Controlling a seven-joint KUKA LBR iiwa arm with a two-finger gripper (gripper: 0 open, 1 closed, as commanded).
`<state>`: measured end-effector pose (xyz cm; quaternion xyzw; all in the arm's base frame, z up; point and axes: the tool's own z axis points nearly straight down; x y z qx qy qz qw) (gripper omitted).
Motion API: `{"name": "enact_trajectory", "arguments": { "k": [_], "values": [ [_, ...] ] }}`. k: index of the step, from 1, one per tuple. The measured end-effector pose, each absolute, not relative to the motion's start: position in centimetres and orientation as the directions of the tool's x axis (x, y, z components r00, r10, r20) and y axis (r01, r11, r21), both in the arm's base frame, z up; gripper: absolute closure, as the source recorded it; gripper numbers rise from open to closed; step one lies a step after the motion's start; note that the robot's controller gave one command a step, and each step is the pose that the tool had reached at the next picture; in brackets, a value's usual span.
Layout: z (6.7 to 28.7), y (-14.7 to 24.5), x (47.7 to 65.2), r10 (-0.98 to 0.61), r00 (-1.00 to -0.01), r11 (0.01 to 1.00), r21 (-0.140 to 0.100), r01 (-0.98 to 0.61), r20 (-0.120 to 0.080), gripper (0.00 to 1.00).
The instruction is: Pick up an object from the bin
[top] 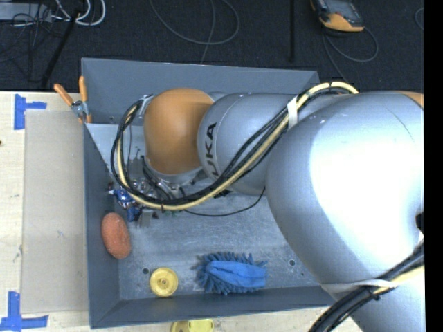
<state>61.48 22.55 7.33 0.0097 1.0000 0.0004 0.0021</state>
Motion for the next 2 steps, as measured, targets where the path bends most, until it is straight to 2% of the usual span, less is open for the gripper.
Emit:
{"name": "enact_trajectory", "arguments": {
  "k": [1, 2],
  "values": [
    [7.4, 22.5, 61.6, 0.021, -1.000, 1.000, 0.001, 0.021, -0.006, 1.00],
    [11.7, 19.3, 60.4, 0.021, -1.000, 1.000, -0.002, 0.021, 0.007, 1.00]
  ]
}}
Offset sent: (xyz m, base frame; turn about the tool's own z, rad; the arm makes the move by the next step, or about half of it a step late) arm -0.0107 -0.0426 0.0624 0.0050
